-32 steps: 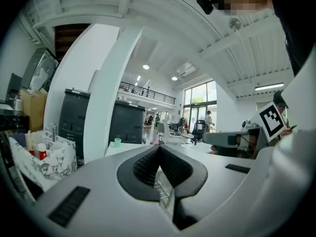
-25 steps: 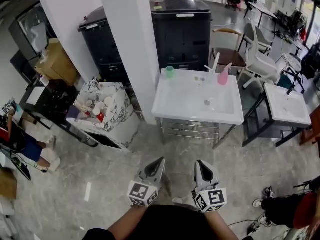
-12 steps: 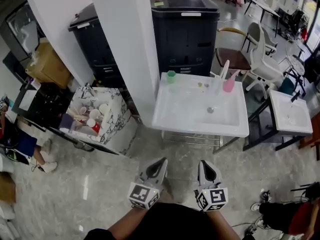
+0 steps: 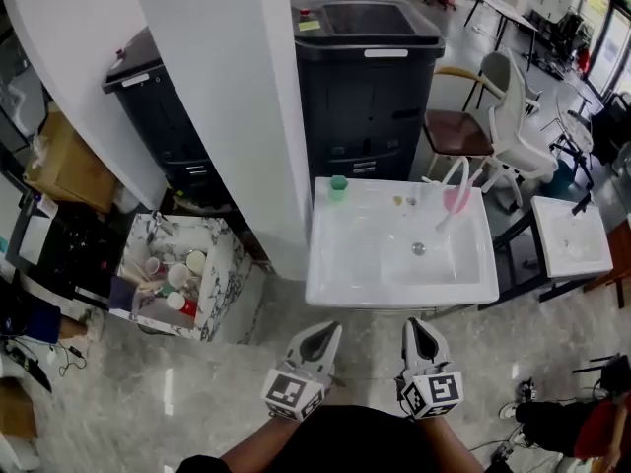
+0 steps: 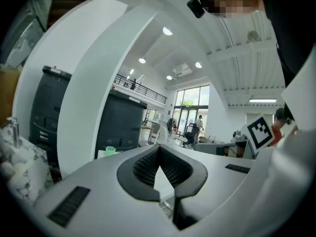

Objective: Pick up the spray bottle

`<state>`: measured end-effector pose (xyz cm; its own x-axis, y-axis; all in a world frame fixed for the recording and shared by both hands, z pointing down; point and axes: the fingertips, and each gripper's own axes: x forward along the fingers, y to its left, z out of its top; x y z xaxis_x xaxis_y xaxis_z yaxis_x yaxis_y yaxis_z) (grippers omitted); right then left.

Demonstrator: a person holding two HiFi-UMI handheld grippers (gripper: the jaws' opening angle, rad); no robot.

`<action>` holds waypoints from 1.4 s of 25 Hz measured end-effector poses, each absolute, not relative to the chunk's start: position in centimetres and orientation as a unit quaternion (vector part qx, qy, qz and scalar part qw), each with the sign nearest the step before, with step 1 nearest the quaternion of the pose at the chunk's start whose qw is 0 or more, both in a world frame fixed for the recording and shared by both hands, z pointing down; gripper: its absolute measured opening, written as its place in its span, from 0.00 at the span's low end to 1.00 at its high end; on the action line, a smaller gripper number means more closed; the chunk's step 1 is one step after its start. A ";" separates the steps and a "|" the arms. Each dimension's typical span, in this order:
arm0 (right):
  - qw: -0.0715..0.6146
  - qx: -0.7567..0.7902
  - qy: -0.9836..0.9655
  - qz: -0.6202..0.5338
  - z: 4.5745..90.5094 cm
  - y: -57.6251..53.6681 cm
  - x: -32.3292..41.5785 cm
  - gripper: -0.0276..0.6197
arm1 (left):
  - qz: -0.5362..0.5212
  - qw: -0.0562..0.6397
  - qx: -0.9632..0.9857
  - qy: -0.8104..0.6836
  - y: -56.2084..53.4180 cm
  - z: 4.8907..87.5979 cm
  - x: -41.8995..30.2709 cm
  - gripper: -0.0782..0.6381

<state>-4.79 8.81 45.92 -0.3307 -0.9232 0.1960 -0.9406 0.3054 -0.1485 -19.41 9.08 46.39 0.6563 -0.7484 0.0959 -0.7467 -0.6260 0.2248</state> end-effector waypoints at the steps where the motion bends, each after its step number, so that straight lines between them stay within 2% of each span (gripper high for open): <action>1: 0.034 0.584 -0.803 0.116 45.7 7.8 -5.1 0.04 | -0.011 0.129 0.904 -0.407 7.9 46.3 -19.7 0.13; 10: 0.035 0.607 -0.785 0.116 45.8 2.1 -7.8 0.04 | -0.002 0.125 0.919 -0.373 0.8 47.1 -21.7 0.13; 18: 0.030 0.624 -0.773 0.114 45.9 0.0 -6.6 0.04 | -0.005 0.141 0.917 -0.372 -0.7 48.5 -21.5 0.13; 25: 0.022 0.637 -0.763 0.105 46.2 -2.1 -2.8 0.04 | 0.003 0.130 0.920 -0.369 -2.8 48.6 -18.8 0.13; 30: 0.009 0.658 -0.746 0.096 45.5 -4.9 3.0 0.04 | 0.020 0.085 0.928 -0.362 -6.4 47.8 -14.8 0.13; 35: 0.008 0.687 -0.719 0.101 46.4 -7.5 9.4 0.04 | 0.006 0.116 0.931 -0.345 -10.9 48.2 -9.8 0.13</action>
